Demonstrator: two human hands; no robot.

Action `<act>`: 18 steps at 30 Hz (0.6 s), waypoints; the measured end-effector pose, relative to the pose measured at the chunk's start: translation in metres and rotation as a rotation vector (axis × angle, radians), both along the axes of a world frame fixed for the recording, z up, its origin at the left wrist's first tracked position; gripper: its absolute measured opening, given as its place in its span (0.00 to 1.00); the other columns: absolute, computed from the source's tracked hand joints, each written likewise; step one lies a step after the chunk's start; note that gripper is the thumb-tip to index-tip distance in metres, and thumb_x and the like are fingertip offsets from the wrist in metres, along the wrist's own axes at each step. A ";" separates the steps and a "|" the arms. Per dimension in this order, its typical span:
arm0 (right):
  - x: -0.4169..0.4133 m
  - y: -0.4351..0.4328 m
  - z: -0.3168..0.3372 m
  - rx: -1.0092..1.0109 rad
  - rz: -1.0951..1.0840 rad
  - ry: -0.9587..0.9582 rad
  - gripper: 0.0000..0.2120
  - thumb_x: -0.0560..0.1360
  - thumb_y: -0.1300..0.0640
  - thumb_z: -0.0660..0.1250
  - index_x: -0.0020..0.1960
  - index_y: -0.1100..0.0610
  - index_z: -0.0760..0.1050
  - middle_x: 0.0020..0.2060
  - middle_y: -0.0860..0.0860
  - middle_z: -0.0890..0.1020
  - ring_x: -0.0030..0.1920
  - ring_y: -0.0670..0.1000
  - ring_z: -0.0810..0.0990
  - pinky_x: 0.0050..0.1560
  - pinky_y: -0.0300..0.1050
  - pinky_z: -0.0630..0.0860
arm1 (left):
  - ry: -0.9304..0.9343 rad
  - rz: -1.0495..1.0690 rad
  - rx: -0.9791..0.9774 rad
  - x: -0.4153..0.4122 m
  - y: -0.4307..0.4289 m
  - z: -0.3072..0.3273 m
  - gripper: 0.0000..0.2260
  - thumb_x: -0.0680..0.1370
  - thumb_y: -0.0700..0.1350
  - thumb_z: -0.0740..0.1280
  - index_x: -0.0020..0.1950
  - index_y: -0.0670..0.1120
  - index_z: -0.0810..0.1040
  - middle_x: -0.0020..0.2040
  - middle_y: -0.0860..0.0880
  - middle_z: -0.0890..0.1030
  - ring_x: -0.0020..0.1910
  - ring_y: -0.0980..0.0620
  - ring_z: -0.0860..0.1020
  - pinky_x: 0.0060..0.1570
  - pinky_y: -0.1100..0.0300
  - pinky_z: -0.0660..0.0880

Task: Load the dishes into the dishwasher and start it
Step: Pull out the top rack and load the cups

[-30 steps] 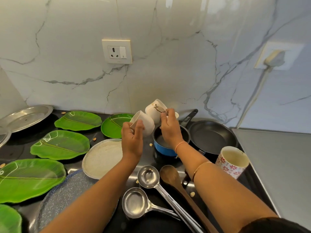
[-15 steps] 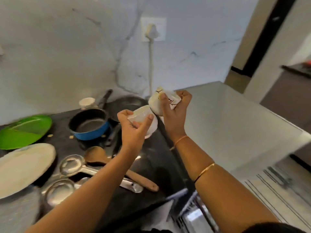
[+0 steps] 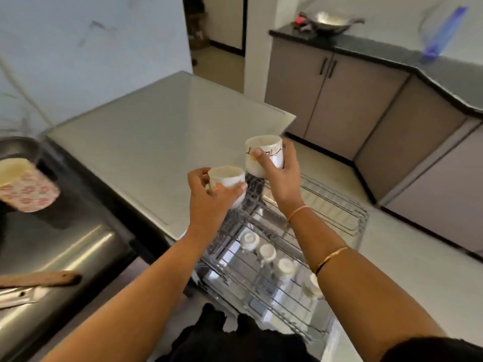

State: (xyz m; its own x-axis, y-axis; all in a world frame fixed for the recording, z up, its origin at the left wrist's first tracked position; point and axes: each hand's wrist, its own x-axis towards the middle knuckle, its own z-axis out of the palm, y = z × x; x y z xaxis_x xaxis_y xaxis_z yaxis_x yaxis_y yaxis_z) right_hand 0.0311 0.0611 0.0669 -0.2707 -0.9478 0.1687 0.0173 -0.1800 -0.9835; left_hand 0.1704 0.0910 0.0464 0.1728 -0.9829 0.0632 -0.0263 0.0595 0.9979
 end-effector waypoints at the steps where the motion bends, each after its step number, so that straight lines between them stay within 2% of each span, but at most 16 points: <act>1: -0.017 0.004 -0.008 0.026 -0.020 0.001 0.21 0.70 0.48 0.72 0.59 0.53 0.71 0.47 0.44 0.79 0.49 0.45 0.80 0.52 0.46 0.79 | -0.007 -0.030 0.026 -0.012 0.002 -0.007 0.30 0.64 0.48 0.79 0.58 0.50 0.64 0.55 0.52 0.73 0.51 0.56 0.77 0.43 0.65 0.78; 3: -0.042 0.011 -0.025 0.110 -0.041 -0.013 0.22 0.70 0.44 0.71 0.59 0.52 0.72 0.47 0.47 0.80 0.50 0.50 0.81 0.49 0.51 0.80 | -0.046 -0.071 0.068 -0.027 0.006 -0.021 0.27 0.66 0.46 0.78 0.59 0.50 0.67 0.57 0.51 0.73 0.51 0.56 0.77 0.42 0.66 0.77; 5: -0.061 0.016 -0.043 0.200 -0.029 -0.072 0.22 0.72 0.47 0.70 0.62 0.55 0.69 0.49 0.50 0.79 0.48 0.53 0.81 0.44 0.50 0.82 | -0.081 -0.112 0.140 -0.038 0.009 -0.037 0.28 0.65 0.47 0.79 0.59 0.50 0.69 0.59 0.49 0.74 0.52 0.56 0.77 0.44 0.64 0.78; 7: -0.074 0.021 -0.062 0.304 -0.017 -0.133 0.24 0.74 0.51 0.68 0.66 0.57 0.64 0.52 0.54 0.78 0.46 0.52 0.82 0.41 0.49 0.82 | -0.149 -0.134 0.236 -0.043 0.010 -0.053 0.29 0.65 0.47 0.78 0.62 0.51 0.70 0.58 0.50 0.74 0.50 0.58 0.76 0.43 0.67 0.76; 9: -0.079 0.025 -0.082 0.396 0.012 -0.186 0.23 0.76 0.54 0.66 0.66 0.56 0.59 0.52 0.54 0.76 0.45 0.54 0.82 0.46 0.55 0.81 | -0.292 -0.146 0.325 -0.040 0.008 -0.069 0.30 0.66 0.48 0.78 0.64 0.52 0.69 0.55 0.52 0.73 0.48 0.58 0.75 0.43 0.69 0.73; 11: -0.081 0.027 -0.104 0.484 0.018 -0.227 0.21 0.77 0.57 0.65 0.63 0.55 0.56 0.50 0.53 0.74 0.46 0.55 0.81 0.50 0.57 0.80 | -0.439 -0.138 0.417 -0.035 0.001 -0.089 0.33 0.64 0.52 0.78 0.66 0.52 0.69 0.60 0.49 0.72 0.52 0.53 0.74 0.51 0.60 0.73; 13: -0.081 0.029 -0.127 0.546 -0.009 -0.208 0.23 0.76 0.59 0.66 0.64 0.56 0.56 0.51 0.53 0.73 0.47 0.53 0.79 0.47 0.52 0.81 | -0.482 -0.102 0.497 -0.029 -0.004 -0.107 0.36 0.64 0.51 0.79 0.67 0.48 0.66 0.61 0.47 0.71 0.53 0.50 0.72 0.52 0.56 0.72; 15: -0.080 0.029 -0.148 0.579 -0.051 -0.178 0.26 0.75 0.58 0.68 0.66 0.57 0.57 0.51 0.51 0.73 0.46 0.48 0.78 0.43 0.45 0.81 | -0.511 -0.074 0.561 -0.024 -0.010 -0.123 0.35 0.64 0.48 0.79 0.65 0.45 0.64 0.58 0.46 0.71 0.52 0.49 0.72 0.47 0.58 0.69; 18: -0.076 0.028 -0.181 0.616 -0.071 -0.164 0.21 0.73 0.57 0.70 0.60 0.51 0.63 0.50 0.50 0.76 0.44 0.47 0.79 0.44 0.43 0.79 | -0.671 -0.117 0.553 -0.016 -0.019 -0.146 0.31 0.64 0.47 0.79 0.58 0.44 0.64 0.57 0.44 0.73 0.53 0.45 0.73 0.44 0.58 0.67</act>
State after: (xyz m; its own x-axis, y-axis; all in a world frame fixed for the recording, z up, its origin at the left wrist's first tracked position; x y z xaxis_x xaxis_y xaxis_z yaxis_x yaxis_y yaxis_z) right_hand -0.0444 0.0895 -0.1145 -0.3123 -0.8367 -0.4499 0.1847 0.4110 -0.8927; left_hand 0.1547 0.0723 -0.0997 0.1663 -0.9117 -0.3756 -0.6421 -0.3892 0.6605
